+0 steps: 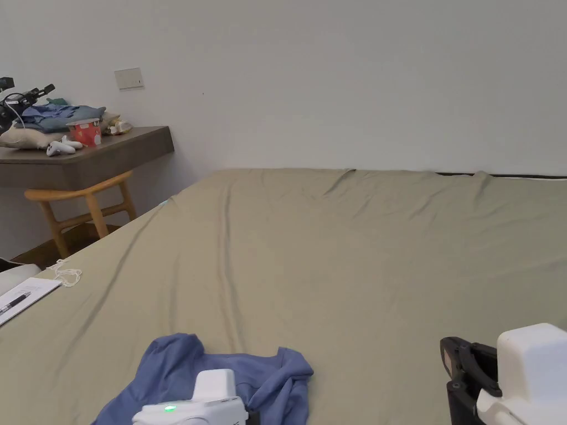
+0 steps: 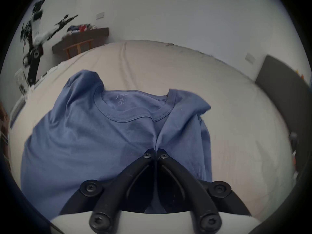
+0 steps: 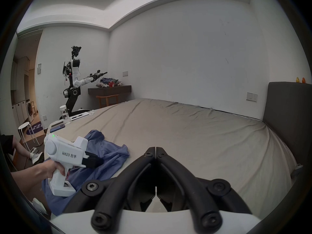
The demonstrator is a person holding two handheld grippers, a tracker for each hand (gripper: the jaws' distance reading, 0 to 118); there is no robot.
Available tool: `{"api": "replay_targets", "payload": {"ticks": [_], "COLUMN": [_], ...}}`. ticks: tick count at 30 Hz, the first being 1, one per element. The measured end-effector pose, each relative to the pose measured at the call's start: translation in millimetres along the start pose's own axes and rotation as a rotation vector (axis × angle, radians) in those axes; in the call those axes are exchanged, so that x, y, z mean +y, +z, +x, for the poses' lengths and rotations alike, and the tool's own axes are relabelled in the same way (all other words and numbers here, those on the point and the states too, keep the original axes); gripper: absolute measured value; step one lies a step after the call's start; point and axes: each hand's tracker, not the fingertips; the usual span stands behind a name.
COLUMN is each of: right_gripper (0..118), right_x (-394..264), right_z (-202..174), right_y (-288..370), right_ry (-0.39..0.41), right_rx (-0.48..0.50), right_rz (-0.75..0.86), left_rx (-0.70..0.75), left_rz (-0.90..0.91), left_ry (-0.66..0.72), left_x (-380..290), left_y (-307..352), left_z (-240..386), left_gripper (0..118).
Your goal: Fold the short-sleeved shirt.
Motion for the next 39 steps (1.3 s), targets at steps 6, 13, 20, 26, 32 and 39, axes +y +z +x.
{"api": "replay_targets", "payload": {"ticks": [6,13,20,26,32,39], "right_gripper": [0,0,0,0,0,0], "right_x": [7.5,22.0,34.8,34.8,7.6,-17.6], "right_z": [10.8,34.0,80.1,128.6,171.4,195.1], "right_y": [16.8,52.1,120.6,188.5,228.1,239.3], "right_ry": [-0.013,-0.067,-0.102,-0.085,-0.063,-0.106], "right_rx": [-0.025,-0.092,-0.251,-0.451,-0.594,-0.596], "right_rz": [0.013,0.09,0.199,0.258,0.148,0.101], "left_rx": [-0.373,-0.565,-0.776,-1.004,-0.95,-0.892], "left_rz": [0.167,0.288,0.275,0.081,-0.165,-0.126], "left_ry": [0.329,0.245,-0.055,-0.264,-0.368,-0.227], "left_x": [34.2,99.5,114.9,50.1,-51.6,-72.7], "left_y": [48.6,95.8,125.1,122.6,85.0,85.5], "left_z": [-17.6,62.3,217.1,358.4,447.8,449.3], "left_gripper": [0,0,0,0,2,114]}}
